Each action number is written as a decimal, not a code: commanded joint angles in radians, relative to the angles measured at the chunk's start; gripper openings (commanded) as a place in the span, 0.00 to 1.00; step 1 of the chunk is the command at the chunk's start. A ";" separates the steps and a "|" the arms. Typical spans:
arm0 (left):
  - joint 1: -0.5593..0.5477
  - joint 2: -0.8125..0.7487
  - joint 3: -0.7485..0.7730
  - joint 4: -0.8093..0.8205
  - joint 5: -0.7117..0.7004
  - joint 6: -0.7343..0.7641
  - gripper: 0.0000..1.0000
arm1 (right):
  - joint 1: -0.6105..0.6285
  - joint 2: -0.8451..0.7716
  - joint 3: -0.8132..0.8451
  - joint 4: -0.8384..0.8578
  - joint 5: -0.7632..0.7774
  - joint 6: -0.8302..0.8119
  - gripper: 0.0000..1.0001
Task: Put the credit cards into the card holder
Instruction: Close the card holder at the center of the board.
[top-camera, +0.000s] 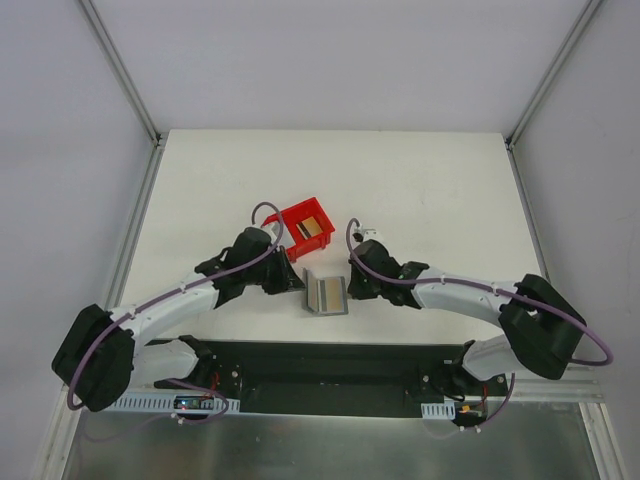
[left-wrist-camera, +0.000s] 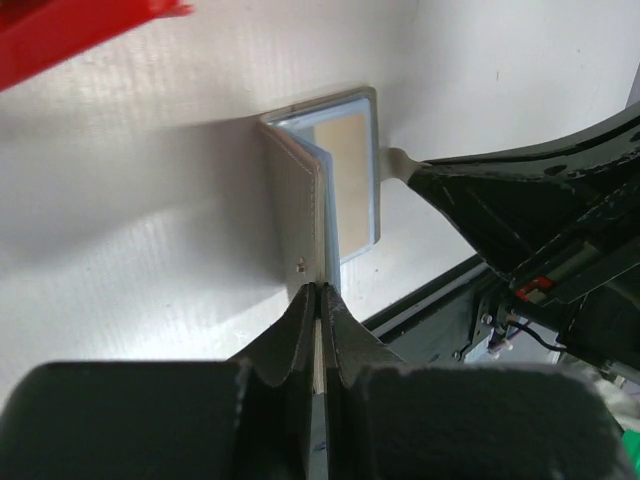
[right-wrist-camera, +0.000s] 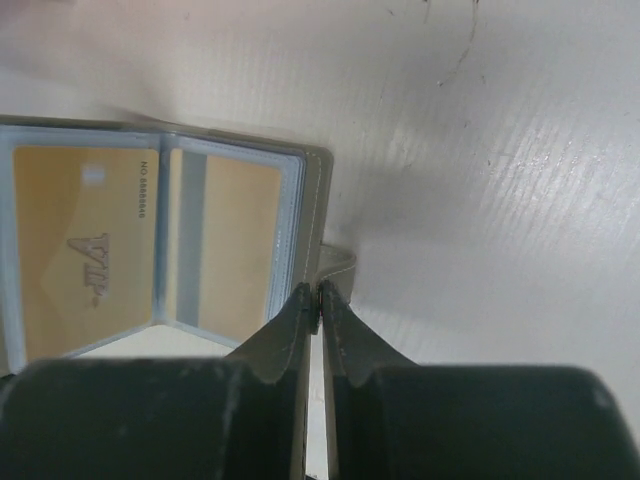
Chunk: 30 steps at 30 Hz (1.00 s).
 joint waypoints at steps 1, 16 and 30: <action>-0.061 0.086 0.106 -0.029 -0.025 0.028 0.00 | 0.001 -0.075 -0.066 0.153 -0.016 0.048 0.06; -0.198 0.344 0.240 0.005 -0.083 0.023 0.51 | -0.008 -0.174 -0.172 0.247 0.023 0.079 0.06; -0.222 0.390 0.128 0.113 -0.192 -0.029 0.42 | -0.008 -0.200 -0.163 0.276 0.009 0.054 0.06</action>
